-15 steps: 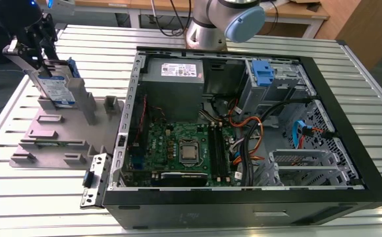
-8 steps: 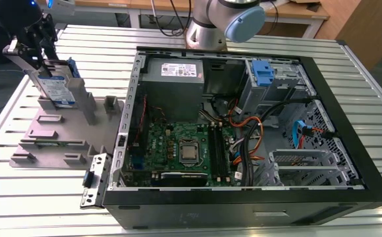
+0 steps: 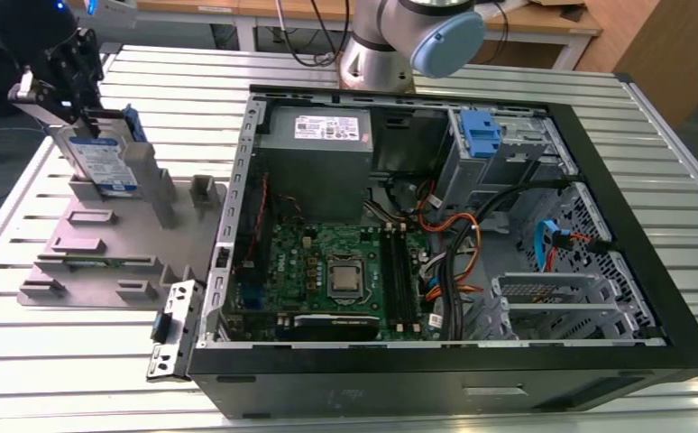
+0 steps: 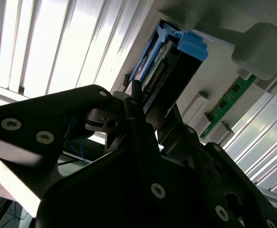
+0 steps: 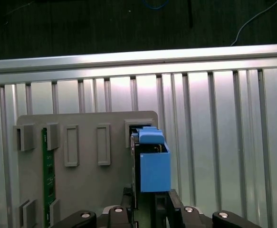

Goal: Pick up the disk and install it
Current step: 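Pick up the disk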

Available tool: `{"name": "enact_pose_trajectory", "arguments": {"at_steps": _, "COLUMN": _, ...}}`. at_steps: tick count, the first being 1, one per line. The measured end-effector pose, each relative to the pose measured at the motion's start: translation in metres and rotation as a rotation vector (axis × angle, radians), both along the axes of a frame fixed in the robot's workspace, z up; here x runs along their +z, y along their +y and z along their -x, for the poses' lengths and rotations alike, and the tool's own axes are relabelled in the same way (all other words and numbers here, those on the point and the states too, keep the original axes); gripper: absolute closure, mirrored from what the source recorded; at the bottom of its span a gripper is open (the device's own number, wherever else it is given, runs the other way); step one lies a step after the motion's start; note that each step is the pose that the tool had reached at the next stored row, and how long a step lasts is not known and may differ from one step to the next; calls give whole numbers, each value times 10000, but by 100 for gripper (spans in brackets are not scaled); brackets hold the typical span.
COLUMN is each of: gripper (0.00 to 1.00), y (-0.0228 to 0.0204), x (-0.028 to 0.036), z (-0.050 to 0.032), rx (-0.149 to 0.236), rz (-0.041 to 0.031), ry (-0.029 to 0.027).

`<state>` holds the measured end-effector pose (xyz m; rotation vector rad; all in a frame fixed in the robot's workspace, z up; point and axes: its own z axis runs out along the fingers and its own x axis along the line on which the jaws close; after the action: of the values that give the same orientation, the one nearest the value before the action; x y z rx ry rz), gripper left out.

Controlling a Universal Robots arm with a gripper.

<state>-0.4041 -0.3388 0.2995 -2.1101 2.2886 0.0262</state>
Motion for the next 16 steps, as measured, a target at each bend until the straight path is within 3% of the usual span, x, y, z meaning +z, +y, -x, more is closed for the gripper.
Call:
{"name": "enact_pose_trajectory", "arguments": {"at_steps": 1, "gripper": 56, "y": 0, "x": 0, "z": 0, "rx": 0, "rz": 0, "ry": 0}}
{"name": "enact_pose_trajectory", "arguments": {"at_steps": 2, "gripper": 64, "y": 0, "x": -1, "z": 0, "rx": 0, "rz": 0, "ry": -1}}
{"name": "enact_pose_trajectory", "arguments": {"at_steps": 16, "gripper": 65, "y": 0, "x": -3, "z": 0, "rx": 0, "rz": 0, "ry": 0}}
